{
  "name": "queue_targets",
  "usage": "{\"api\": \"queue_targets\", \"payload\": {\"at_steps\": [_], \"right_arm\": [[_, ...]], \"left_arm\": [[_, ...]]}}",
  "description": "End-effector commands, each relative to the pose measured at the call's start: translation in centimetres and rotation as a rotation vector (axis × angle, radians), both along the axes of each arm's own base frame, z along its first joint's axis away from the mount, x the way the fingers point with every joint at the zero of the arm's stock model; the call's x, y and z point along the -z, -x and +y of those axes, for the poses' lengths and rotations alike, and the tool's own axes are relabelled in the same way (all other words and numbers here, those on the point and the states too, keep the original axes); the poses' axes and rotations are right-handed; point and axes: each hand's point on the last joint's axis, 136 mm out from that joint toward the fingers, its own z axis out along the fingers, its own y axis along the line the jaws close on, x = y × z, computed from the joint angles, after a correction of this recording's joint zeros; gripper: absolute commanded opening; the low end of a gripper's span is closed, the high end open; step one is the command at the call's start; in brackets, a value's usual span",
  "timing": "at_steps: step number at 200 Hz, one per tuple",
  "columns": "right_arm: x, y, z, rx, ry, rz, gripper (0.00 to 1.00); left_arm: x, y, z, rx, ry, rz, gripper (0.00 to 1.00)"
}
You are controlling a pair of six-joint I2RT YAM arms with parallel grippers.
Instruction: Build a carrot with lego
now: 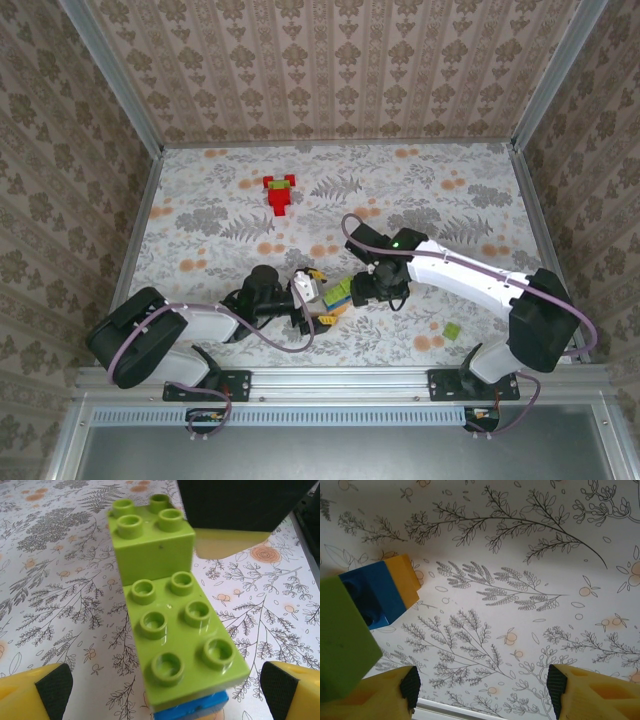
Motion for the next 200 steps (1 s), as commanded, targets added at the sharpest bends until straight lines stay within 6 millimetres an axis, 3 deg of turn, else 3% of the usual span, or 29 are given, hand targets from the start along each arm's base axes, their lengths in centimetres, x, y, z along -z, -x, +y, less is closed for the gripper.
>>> {"api": "queue_targets", "payload": {"at_steps": [1,138,200], "right_arm": [[-0.2,-1.4,-0.1,0.023,0.012,-0.032,0.71],[0.5,-5.9,-0.2,0.04,0.012,-0.038,0.7],[0.7,-8.3,1.5,0.01,-0.005,-0.046,0.7]], "left_arm": [[-0.4,0.3,0.0,0.015,0.022,0.01,1.0],[-0.3,0.1,0.0,0.009,0.015,0.009,1.0],[0.0,-0.1,-0.1,-0.001,0.006,0.013,1.0]]}}
